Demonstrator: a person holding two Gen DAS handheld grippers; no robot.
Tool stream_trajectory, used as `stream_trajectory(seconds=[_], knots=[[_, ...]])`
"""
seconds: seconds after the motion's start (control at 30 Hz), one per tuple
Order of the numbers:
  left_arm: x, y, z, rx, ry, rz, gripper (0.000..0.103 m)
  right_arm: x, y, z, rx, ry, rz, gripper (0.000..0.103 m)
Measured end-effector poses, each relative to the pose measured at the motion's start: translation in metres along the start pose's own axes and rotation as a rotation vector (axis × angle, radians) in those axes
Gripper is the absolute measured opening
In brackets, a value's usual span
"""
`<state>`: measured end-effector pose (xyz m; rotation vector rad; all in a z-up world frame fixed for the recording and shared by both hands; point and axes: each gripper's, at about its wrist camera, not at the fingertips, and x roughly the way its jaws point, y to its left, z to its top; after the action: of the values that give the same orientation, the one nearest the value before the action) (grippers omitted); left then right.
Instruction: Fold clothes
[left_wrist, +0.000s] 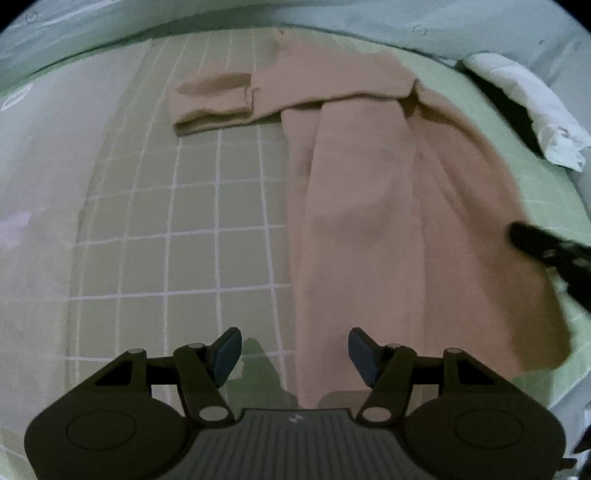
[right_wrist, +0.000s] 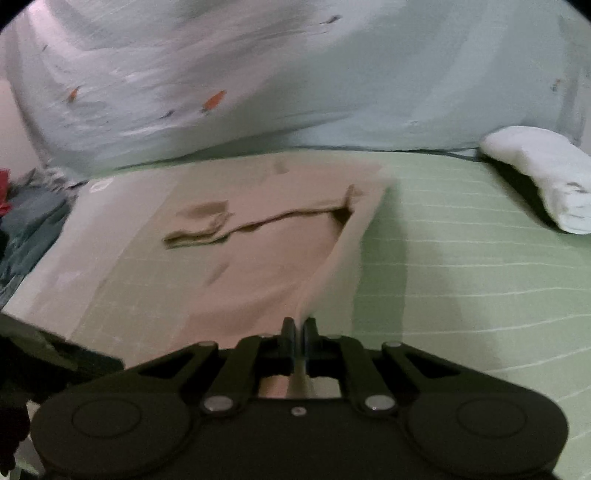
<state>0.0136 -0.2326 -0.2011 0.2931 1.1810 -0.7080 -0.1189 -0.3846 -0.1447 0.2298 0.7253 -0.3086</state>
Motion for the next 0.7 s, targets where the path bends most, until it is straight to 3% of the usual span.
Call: stream_trajectory(seconds=[0.23,0.33,0.37,0.4,0.57,0.7], knots=[[-0.021,0.023,-0.003,0.009,-0.020,0.000,0.065,0.048,0.022,-0.031,0.091,0.154,0.021,0.010],[-0.024,0.035,-0.004,-0.012,-0.013,-0.010,0.065,0.046,0.017,-0.034,0.160,0.151,0.032,0.020],[-0.025,0.039,-0.004,-0.022,-0.011,-0.014,0.065,0.043,0.015,-0.034,0.194,0.144,0.046,0.031],[-0.025,0.042,-0.004,-0.033,-0.010,-0.018,0.065,0.037,0.011,-0.034,0.231,0.122,0.059,0.037],[-0.027,0.058,-0.004,-0.092,-0.011,-0.040,0.065,0.014,0.002,-0.028,0.303,0.031,0.034,0.041],[-0.027,0.070,0.001,-0.165,-0.025,-0.053,0.065,0.004,-0.004,-0.022,0.291,-0.008,-0.015,0.044]])
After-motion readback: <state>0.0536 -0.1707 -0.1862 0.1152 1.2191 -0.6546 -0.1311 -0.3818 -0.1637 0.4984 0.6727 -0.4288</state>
